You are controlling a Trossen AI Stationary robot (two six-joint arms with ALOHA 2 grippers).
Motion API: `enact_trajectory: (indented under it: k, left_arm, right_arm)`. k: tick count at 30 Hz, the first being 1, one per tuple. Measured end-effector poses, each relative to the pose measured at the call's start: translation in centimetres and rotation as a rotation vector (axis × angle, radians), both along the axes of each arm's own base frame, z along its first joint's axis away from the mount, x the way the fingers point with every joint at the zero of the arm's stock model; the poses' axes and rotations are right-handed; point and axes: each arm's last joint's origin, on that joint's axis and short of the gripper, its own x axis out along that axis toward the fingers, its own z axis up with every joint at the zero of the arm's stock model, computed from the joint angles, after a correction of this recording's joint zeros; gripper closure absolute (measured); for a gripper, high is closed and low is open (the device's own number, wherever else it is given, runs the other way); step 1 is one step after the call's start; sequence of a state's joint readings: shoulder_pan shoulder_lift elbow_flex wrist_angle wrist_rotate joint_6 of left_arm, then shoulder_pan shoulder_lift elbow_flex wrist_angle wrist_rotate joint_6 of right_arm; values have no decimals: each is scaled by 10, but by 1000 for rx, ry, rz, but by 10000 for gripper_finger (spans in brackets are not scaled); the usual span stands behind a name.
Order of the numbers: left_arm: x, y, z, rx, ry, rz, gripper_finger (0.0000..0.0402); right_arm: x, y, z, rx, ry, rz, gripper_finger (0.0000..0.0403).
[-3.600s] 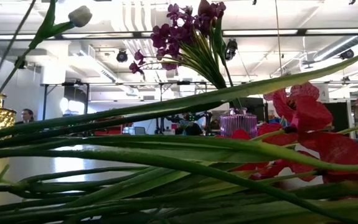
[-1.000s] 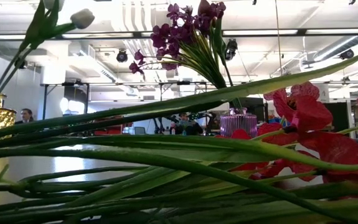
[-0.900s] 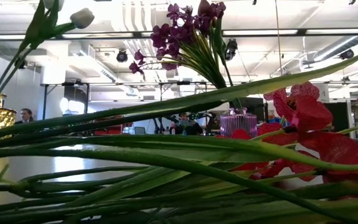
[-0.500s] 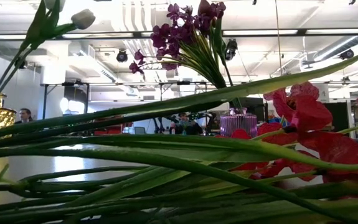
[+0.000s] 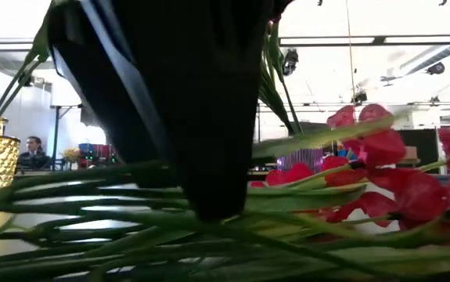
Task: Sort flowers into vase by color
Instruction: Put the left red flowers into the yellow flower vase
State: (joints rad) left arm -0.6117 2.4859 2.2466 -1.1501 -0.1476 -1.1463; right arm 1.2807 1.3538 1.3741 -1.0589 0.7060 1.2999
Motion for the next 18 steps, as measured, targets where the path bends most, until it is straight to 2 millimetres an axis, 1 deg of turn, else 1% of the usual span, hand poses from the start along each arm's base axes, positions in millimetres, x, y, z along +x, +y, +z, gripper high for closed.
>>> enact_trajectory:
  k: [3,7,10,13,15,18]
  left_arm:
    - [5,1,-6,-16,-27,-10,197]
    - [6,2,-19,-37,-36,-7,212]
    - [5,3,-24,-44,-39,7,233]
    - [4,5,-27,-13,-38,34,275]
    - [3,6,-26,15,-47,60,316]
    - [4,8,-18,97,-93,79,380]
  right_arm:
    - [0,3,-4,-5,6,-6,179]
    - [1,5,-5,0,8,-17,179]
    - [1,4,-5,1,8,-18,179]
    - [1,4,-4,10,7,-23,179]
    - [0,3,-4,13,7,-26,179]
    - [0,3,-4,16,8,-28,179]
